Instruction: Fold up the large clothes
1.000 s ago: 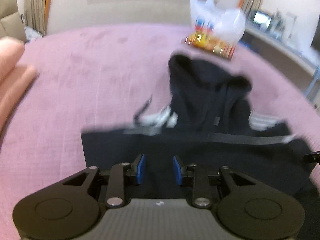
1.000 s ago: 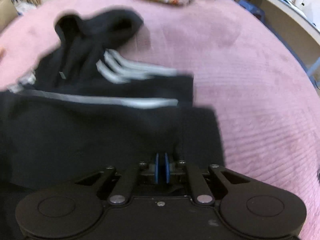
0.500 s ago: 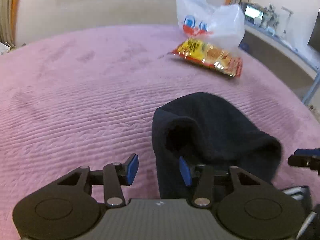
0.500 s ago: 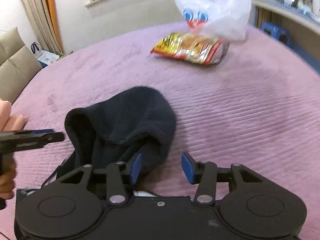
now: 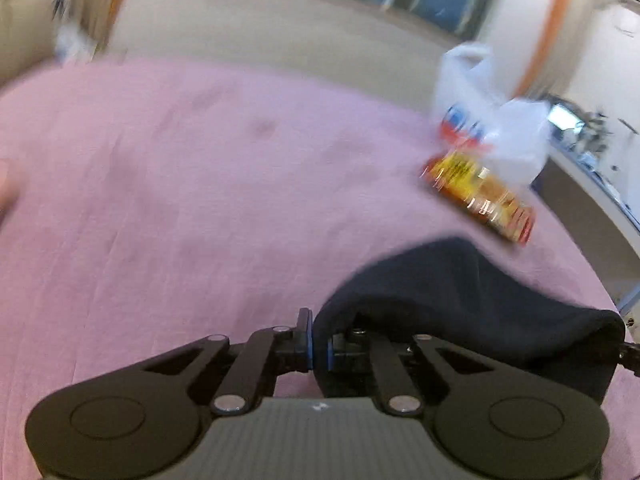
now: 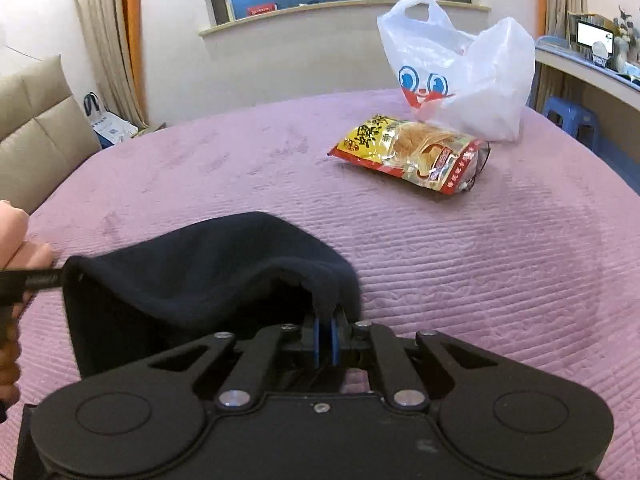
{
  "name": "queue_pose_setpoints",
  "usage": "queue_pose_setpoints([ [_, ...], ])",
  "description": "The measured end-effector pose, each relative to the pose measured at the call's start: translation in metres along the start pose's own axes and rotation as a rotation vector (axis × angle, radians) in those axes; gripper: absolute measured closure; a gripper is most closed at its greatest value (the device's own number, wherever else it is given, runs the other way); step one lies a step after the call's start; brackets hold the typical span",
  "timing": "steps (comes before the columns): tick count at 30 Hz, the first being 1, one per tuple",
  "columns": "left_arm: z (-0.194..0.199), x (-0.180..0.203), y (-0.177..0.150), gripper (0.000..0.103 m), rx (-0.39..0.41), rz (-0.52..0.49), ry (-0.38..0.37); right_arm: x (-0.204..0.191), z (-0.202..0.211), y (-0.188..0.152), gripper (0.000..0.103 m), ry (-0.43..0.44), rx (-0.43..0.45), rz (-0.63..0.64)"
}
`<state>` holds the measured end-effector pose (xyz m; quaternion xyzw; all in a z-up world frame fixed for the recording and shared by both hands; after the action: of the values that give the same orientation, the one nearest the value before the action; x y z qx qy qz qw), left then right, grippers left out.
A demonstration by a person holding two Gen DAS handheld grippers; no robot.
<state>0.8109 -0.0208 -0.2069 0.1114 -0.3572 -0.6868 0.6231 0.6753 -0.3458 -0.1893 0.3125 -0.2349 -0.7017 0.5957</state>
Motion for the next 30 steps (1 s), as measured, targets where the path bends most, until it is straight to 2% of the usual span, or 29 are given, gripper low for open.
queue_pose_setpoints([
  [2, -0.016, -0.016, -0.021, 0.095, -0.069, 0.009, 0.031, 0.013, -0.019, -0.021, 0.096, -0.044, -0.079, -0.015],
  [4, -0.035, -0.02, -0.044, 0.094, -0.146, -0.046, 0.047, 0.021, -0.045, -0.05, 0.095, -0.062, -0.203, -0.028],
  [6, -0.038, -0.022, -0.054, 0.09, -0.152, -0.099, 0.057, 0.025, -0.061, -0.073, 0.087, -0.063, -0.295, -0.034],
  [7, -0.032, -0.022, -0.053, 0.088, -0.149, -0.113, 0.049, 0.027, -0.06, -0.076, 0.084, -0.053, -0.287, -0.038],
  [8, -0.025, -0.023, -0.052, 0.082, -0.15, -0.126, 0.039, 0.028, -0.056, -0.075, 0.072, -0.04, -0.285, -0.038],
  [9, -0.017, -0.024, -0.051, 0.067, -0.151, -0.152, 0.024, 0.03, -0.048, -0.072, 0.062, -0.03, -0.295, -0.036],
  [10, -0.007, -0.027, -0.05, 0.058, -0.162, -0.193, 0.008, 0.032, -0.038, -0.069, 0.055, -0.016, -0.284, -0.027],
  [11, 0.001, -0.027, -0.05, 0.045, -0.182, -0.238, -0.009, 0.031, -0.029, -0.065, 0.051, 0.002, -0.273, -0.007],
  [14, 0.03, -0.032, -0.044, 0.044, -0.183, -0.31, -0.083, 0.034, 0.0, -0.055, 0.044, 0.032, -0.241, 0.073],
  [16, 0.04, -0.028, -0.029, 0.044, -0.152, -0.296, -0.143, 0.032, 0.008, -0.044, 0.036, 0.042, -0.214, 0.114],
  [18, 0.04, -0.018, -0.01, 0.043, -0.106, -0.271, -0.185, 0.025, 0.001, -0.028, 0.034, 0.058, -0.185, 0.138],
  [20, 0.025, 0.0, 0.008, 0.043, -0.093, -0.255, -0.214, 0.013, -0.012, -0.016, 0.034, 0.068, -0.168, 0.148],
  [23, -0.009, 0.03, 0.022, 0.043, -0.099, -0.31, -0.241, -0.005, -0.041, 0.001, 0.034, 0.11, -0.158, 0.147],
  [26, -0.047, 0.049, 0.027, 0.043, -0.157, -0.336, -0.282, -0.014, -0.07, 0.009, 0.034, 0.147, -0.168, 0.126],
  [30, -0.099, 0.049, 0.026, 0.043, -0.25, -0.333, -0.302, -0.018, -0.101, 0.012, 0.032, 0.167, -0.188, 0.144],
])
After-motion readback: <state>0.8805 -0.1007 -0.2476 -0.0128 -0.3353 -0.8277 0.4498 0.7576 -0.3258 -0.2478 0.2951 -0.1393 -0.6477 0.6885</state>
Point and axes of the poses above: each gripper's, at about its wrist camera, not at the fingertips, and z roughly against the way its jaws point, x to its right, y to its top, the point moved 8 cm from there along -z, roughly the way its jaws point, and after that the axes turned 1 degree about z, right-handed, at the moved point
